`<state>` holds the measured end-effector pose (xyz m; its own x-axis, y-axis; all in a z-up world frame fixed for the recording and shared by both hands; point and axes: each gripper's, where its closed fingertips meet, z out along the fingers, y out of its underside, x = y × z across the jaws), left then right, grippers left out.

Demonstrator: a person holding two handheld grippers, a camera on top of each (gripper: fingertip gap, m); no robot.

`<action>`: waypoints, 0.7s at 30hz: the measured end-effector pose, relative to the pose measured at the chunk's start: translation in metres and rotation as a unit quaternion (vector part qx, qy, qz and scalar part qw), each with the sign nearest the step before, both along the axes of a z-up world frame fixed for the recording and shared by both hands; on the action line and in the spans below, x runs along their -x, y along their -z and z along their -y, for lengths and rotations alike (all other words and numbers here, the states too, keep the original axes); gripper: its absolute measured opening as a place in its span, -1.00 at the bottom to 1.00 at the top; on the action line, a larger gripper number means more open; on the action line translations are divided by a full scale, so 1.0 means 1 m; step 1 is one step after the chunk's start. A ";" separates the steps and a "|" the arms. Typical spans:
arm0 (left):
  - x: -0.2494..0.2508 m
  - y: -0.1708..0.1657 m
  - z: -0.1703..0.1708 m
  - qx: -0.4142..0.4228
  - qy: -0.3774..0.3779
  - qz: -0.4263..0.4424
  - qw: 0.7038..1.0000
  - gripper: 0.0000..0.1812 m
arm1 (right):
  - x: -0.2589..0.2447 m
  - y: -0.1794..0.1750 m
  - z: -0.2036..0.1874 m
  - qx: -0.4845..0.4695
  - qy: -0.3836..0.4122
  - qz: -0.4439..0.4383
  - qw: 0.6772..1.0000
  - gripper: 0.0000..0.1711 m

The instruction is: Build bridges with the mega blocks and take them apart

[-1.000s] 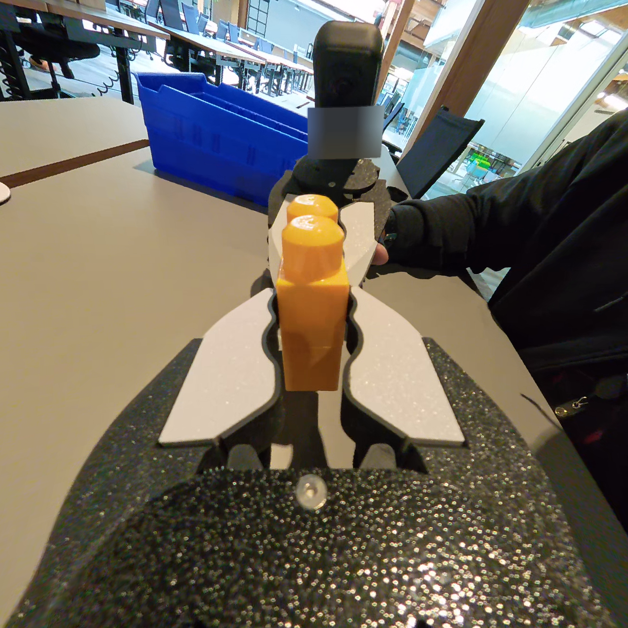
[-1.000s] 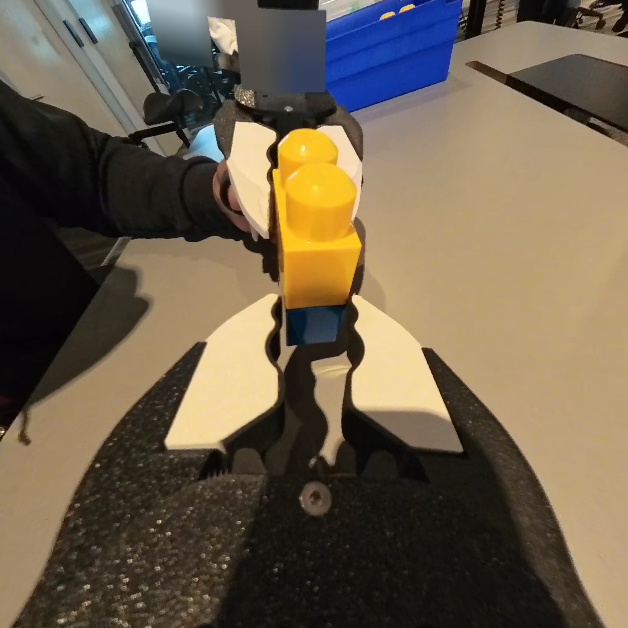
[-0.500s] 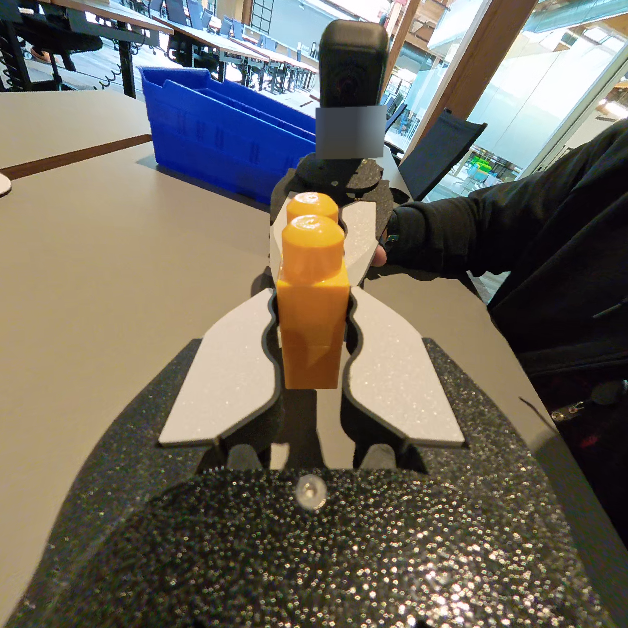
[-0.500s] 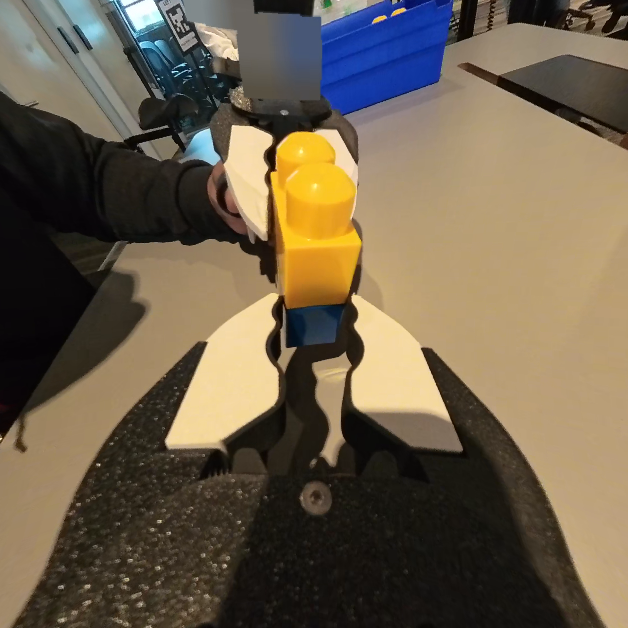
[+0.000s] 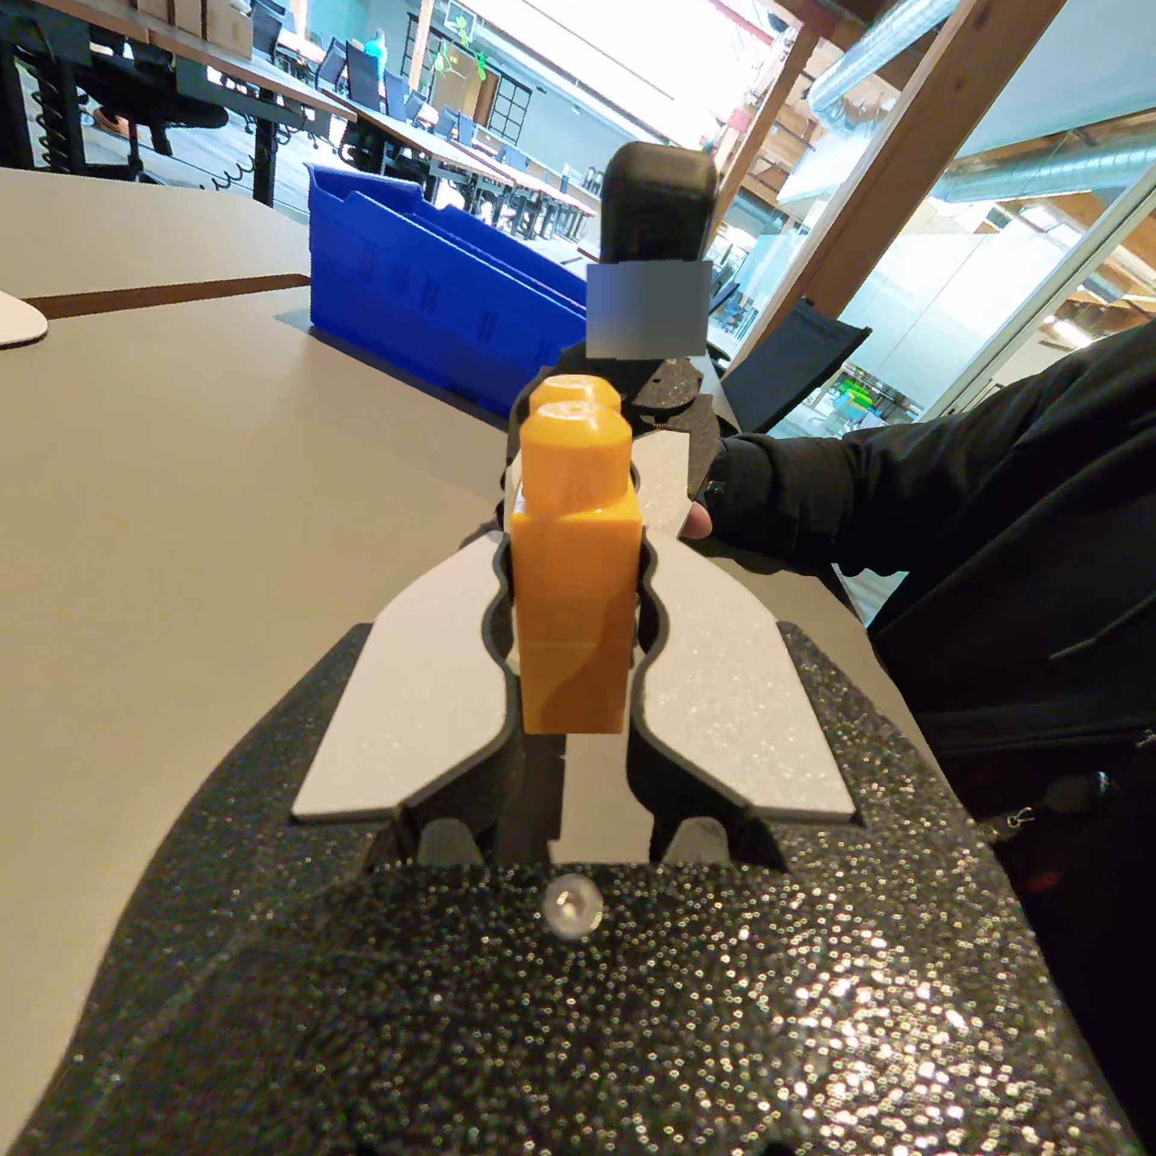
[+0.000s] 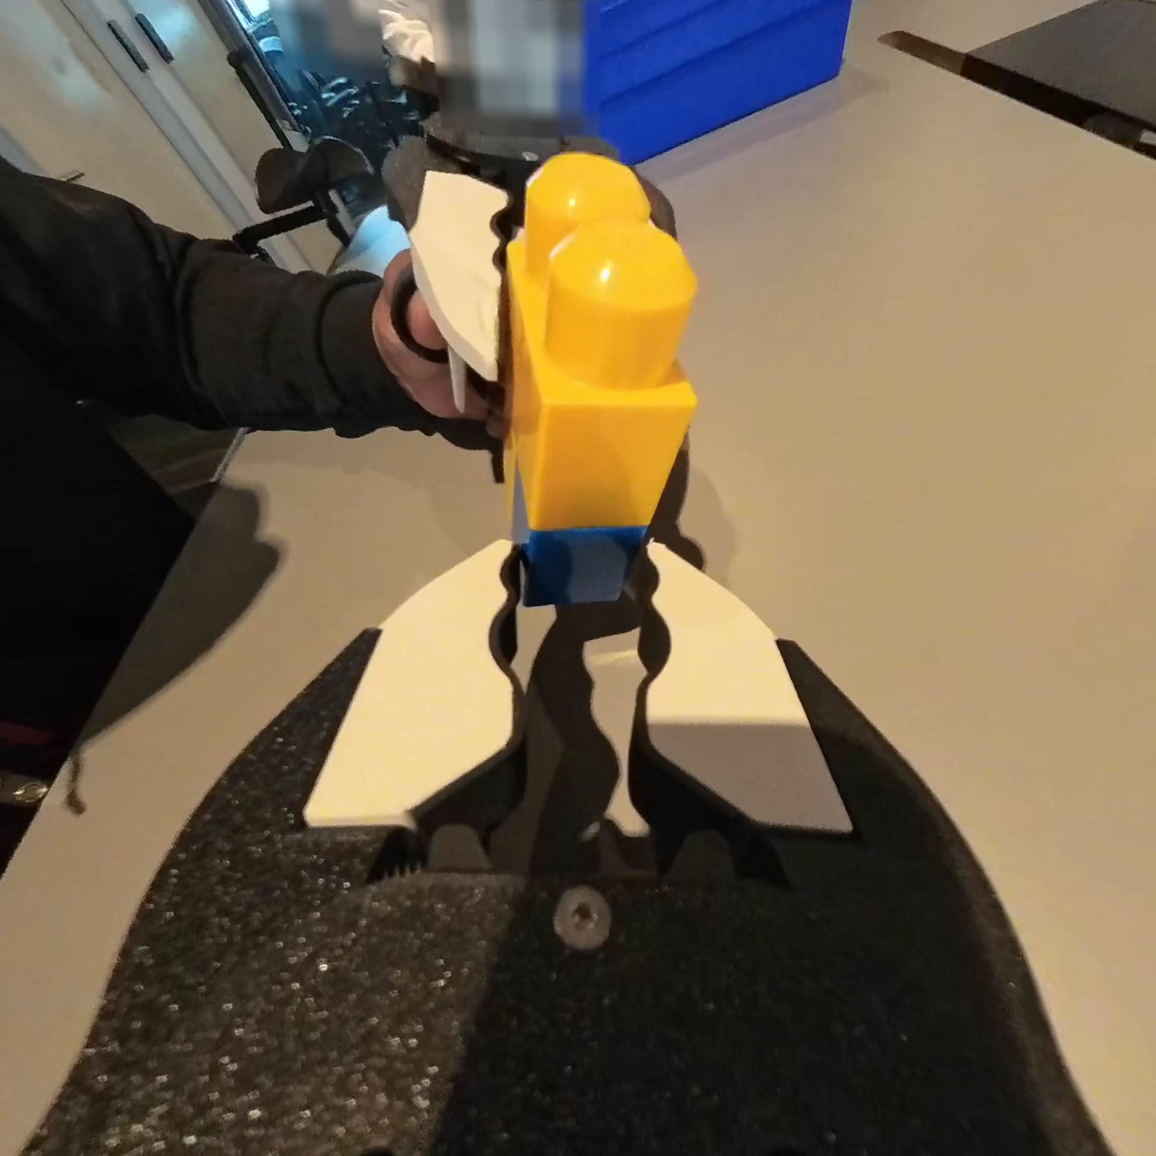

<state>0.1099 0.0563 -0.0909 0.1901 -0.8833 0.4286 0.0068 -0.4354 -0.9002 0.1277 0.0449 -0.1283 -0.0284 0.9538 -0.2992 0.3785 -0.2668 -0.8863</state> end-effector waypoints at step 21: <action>-0.003 -0.004 0.004 0.000 0.010 0.016 1.000 -0.60 | -0.003 -0.006 0.004 0.024 -0.022 -0.022 0.999 -0.60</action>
